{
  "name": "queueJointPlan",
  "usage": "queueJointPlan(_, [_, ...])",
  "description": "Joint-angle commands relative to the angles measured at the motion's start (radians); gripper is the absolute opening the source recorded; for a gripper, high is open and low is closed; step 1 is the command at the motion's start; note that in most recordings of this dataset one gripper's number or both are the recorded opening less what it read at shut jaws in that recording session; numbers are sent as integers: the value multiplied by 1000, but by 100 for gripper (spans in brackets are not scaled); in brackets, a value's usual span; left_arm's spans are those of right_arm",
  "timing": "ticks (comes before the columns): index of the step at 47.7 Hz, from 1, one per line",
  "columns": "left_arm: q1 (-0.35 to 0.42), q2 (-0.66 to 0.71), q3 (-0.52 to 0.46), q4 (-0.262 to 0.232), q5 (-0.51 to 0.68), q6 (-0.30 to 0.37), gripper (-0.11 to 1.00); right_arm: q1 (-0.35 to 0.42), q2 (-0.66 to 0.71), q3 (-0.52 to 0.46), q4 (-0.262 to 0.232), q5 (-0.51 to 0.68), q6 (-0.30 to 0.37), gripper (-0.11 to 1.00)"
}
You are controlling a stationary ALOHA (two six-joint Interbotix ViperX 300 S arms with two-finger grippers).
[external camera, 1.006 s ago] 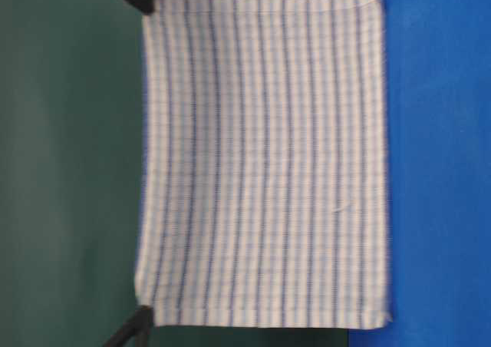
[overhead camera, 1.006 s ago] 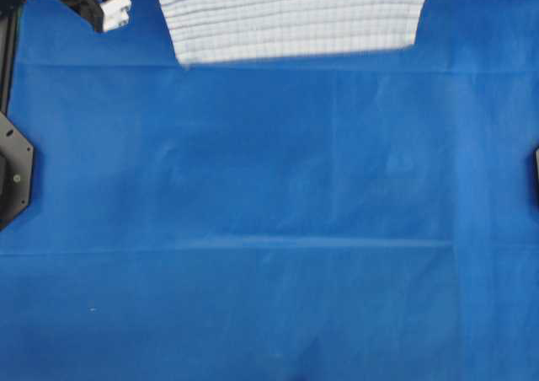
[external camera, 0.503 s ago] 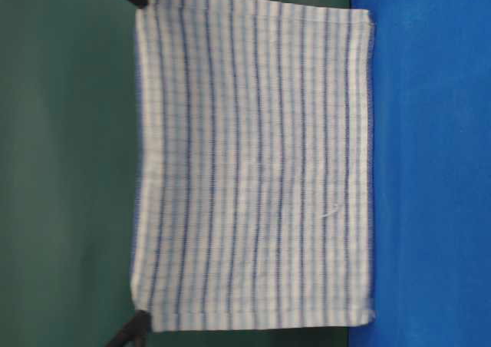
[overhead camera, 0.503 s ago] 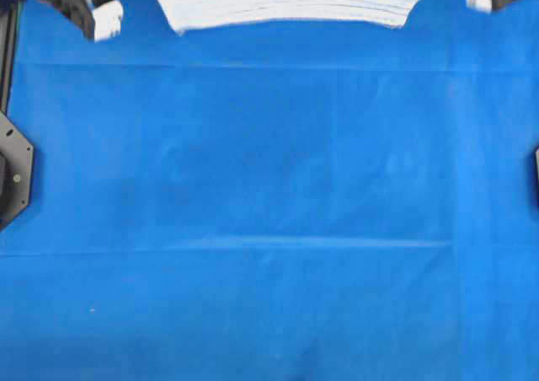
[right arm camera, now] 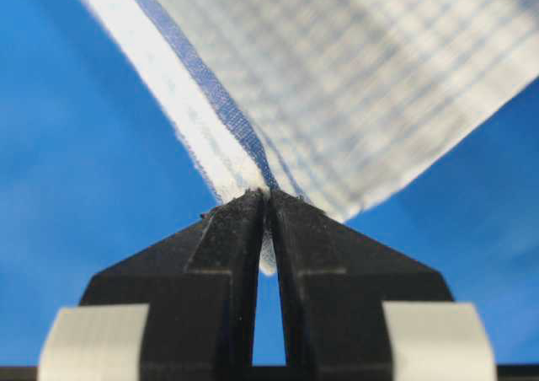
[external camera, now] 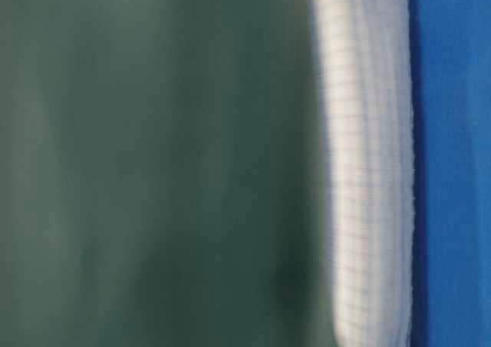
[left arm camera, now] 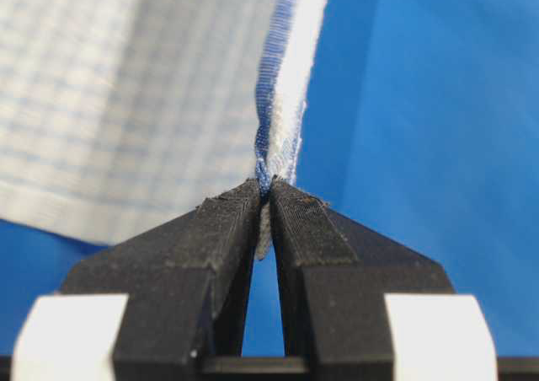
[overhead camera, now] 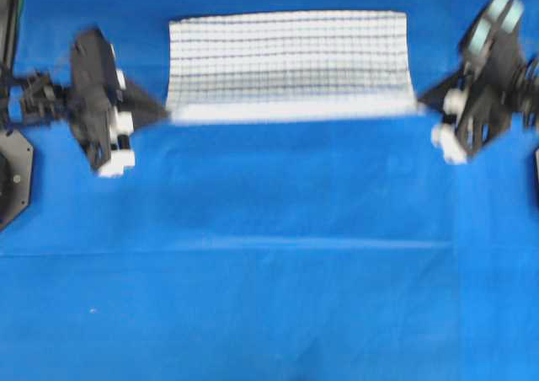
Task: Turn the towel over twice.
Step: 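Swing the held edge over and lay the towel flat toward the near side, then open both grippers and withdraw them outward from the towel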
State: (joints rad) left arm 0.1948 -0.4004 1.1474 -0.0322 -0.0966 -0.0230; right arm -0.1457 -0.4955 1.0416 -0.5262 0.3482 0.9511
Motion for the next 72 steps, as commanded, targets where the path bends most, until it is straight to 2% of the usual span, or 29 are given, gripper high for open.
queueJointPlan(1, [-77,46,2,-2,-21,-52,4,71,49,3,0,-26,71,7])
queueJointPlan(5, [-140,95,5,-2,-38,-106,4,155,123,2,-2,-48,152,7])
queueJointPlan(12, [-259,189,8,-2,-83,-176,4,278,241,-28,0,-55,253,7])
queueJointPlan(20, [-387,255,2,-2,-141,-224,4,380,318,-71,-2,-51,324,7])
queueJointPlan(26, [-448,273,0,-3,-155,-229,4,436,351,-100,-2,-49,356,7])
queueJointPlan(35, [-469,275,2,-2,-155,-227,4,479,377,-126,-2,-49,374,7])
queueJointPlan(58, [-469,267,-3,-2,-150,-222,5,479,382,-138,-17,-52,373,7])
queueJointPlan(61, [-469,261,-6,-2,-140,-222,9,479,382,-146,-20,-52,373,7])
queueJointPlan(66, [-469,236,-14,-2,-112,-221,35,479,376,-167,-28,-43,370,8])
queueJointPlan(67, [-469,230,-15,-2,-103,-219,41,479,371,-175,-29,-38,364,11])
queueJointPlan(69, [-469,215,-20,-2,-84,-213,54,479,364,-187,-34,-28,359,23])
queueJointPlan(72, [-469,181,-31,0,-49,-209,67,479,345,-204,-49,0,353,44])
